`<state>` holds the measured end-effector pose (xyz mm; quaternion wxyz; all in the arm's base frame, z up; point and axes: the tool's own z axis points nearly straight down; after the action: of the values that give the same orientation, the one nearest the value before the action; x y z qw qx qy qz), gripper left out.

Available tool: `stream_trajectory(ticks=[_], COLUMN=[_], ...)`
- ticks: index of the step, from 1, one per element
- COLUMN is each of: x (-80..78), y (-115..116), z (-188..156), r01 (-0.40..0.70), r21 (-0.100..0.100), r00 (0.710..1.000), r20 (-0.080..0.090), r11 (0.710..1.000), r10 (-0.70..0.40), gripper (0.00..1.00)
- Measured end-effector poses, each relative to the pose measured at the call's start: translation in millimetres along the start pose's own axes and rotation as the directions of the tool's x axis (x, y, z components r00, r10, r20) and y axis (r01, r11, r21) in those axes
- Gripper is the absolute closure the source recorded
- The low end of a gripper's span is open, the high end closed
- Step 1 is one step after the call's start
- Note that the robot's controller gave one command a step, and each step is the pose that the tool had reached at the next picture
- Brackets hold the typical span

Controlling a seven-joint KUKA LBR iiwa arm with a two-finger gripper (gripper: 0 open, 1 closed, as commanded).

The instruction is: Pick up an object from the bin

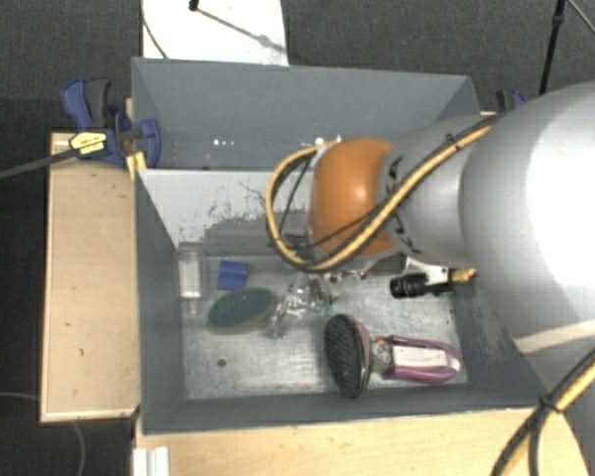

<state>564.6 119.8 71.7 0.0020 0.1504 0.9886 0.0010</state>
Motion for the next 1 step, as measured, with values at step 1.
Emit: stream_trajectory(ticks=[1], x=[-2.5], y=[0.6], z=[-2.9], r01=[-0.001], r21=[-0.003], r00=[1.0], r20=[0.007], r11=[1.0], r10=[0.001], gripper=[1.0])
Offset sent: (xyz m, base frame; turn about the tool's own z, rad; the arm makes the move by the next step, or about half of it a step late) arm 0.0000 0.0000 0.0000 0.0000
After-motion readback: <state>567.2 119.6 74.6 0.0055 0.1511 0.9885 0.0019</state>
